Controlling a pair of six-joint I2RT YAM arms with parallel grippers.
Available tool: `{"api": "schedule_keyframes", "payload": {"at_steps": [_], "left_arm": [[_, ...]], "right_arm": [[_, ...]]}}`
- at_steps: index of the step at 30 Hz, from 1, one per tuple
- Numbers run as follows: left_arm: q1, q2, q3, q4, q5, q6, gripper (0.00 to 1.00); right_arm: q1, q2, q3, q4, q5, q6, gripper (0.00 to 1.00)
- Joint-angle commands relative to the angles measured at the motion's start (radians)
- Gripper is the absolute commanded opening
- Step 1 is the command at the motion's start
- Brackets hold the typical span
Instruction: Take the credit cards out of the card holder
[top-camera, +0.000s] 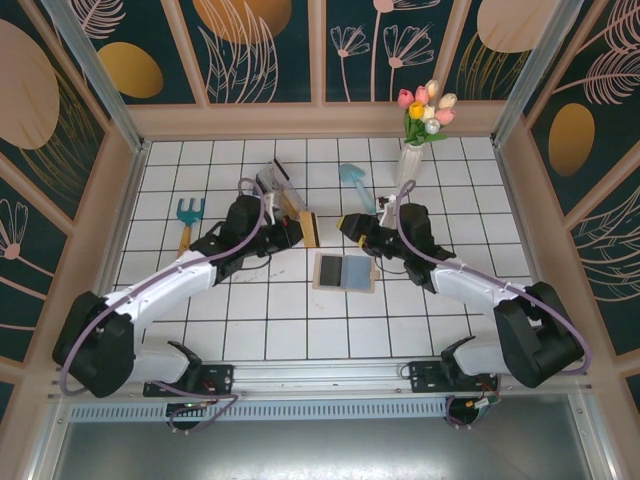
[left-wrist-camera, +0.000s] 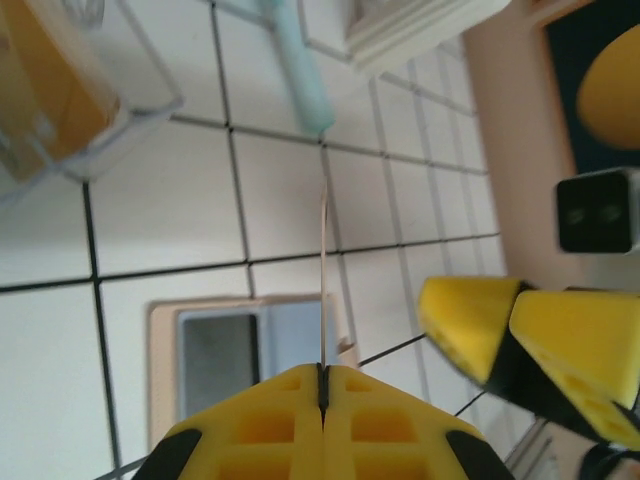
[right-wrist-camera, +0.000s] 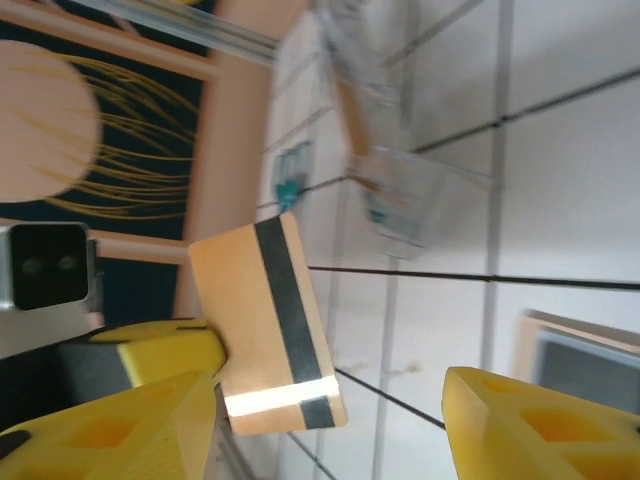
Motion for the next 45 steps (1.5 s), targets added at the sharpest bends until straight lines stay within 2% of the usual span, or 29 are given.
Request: {"api": "schedule_keyframes", "payload": {"at_steps": [1,8,11,24,32,38,39,41,42,43,45], "left_arm": [[0.043,-0.061,0.018,0.117,0.075,-0.079,0.00],[0.091,-0.135,-0.039,0.373,0.141,-0.256,0.00],[0.090,-0.136,-0.066,0.465,0.164,-0.319,0.00],[0.093,-0.167,-0.108,0.502,0.144,-0.360,0.00],[0.100,-0.179,-0.116,0.482,0.123,-0.361,0.00],[0.104,-0.198,-0.126,0.425,0.093,-0.343,0.00],[0.105,-0.205,-0.121,0.385,0.076,-0.327,0.06],[0.106,-0.221,-0.106,0.257,0.014,-0.280,0.25],[0.106,-0.230,-0.097,0.184,-0.027,-0.251,0.34],[0.106,-0.240,-0.091,0.106,-0.078,-0.223,0.48],[0.106,-0.263,-0.091,-0.021,-0.174,-0.172,0.64]], "right_arm": [[0.012,0.018,0.008,0.338,-0.075,0.152,0.65],[0.080,0.104,0.087,0.503,-0.056,0.287,0.67],[0.114,0.128,0.128,0.522,-0.026,0.297,0.64],[0.146,0.173,0.134,0.644,0.029,0.431,0.35],[0.146,0.167,0.120,0.632,0.029,0.445,0.22],[0.147,0.155,0.124,0.537,0.038,0.399,0.01],[0.148,0.151,0.130,0.502,0.043,0.379,0.00],[0.148,0.139,0.138,0.421,0.058,0.325,0.00],[0.149,0.133,0.143,0.377,0.066,0.296,0.00],[0.149,0.124,0.152,0.311,0.079,0.256,0.00],[0.152,0.115,0.175,0.185,0.107,0.166,0.00]]}}
